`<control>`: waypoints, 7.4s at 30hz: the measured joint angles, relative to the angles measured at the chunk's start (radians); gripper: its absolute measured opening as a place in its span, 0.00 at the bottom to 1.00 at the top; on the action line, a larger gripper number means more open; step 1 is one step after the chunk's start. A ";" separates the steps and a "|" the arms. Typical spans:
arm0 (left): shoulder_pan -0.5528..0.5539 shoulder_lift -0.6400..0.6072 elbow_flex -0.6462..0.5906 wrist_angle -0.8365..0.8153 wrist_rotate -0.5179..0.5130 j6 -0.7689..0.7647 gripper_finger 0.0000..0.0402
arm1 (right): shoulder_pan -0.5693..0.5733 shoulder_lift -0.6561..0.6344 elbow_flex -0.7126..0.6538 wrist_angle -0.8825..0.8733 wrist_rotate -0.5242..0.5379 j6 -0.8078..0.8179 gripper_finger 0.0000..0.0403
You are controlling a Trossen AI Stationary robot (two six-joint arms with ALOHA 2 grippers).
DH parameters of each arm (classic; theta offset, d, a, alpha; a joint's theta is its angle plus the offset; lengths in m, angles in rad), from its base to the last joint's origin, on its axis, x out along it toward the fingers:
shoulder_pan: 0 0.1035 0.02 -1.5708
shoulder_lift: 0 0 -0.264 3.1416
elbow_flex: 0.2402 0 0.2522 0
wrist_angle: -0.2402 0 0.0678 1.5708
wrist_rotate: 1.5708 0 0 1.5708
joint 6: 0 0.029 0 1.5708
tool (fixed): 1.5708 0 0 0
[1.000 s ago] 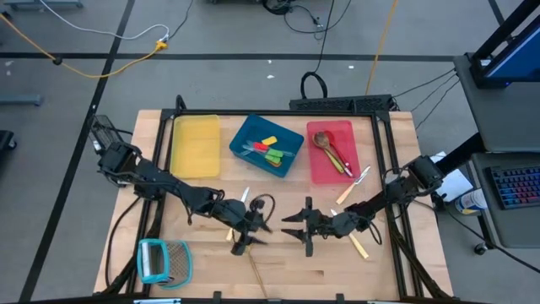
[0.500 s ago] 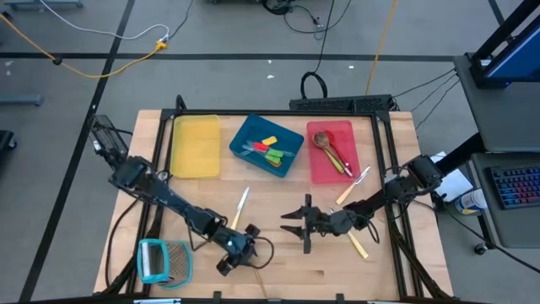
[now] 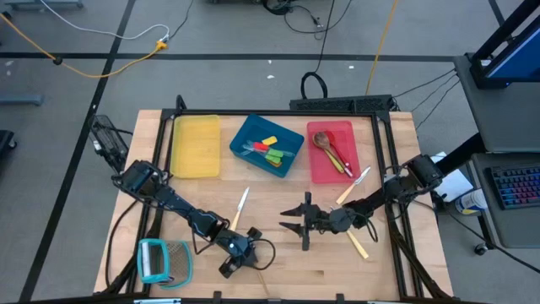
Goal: Pick & Place Kitchen Items
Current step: Put the golden spoon into the pink bin, then put the left light yellow knife into the yellow bin
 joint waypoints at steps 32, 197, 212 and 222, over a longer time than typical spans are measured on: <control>0.172 -0.188 0.010 -0.262 -0.401 0.170 0.03 | -0.037 0.000 -0.001 -0.203 -0.030 -0.118 0.35; 0.083 -0.302 0.011 -0.229 -0.680 -0.281 0.40 | -0.628 -0.605 -0.216 -0.995 0.039 0.236 0.36; -0.009 -0.314 0.011 -0.729 -0.663 -1.141 0.39 | -0.453 -0.595 -0.216 -0.674 -0.166 0.108 0.32; -0.070 -0.299 0.011 -0.745 -0.668 -1.342 0.40 | -0.367 -0.595 -0.219 -0.663 -0.165 0.079 0.32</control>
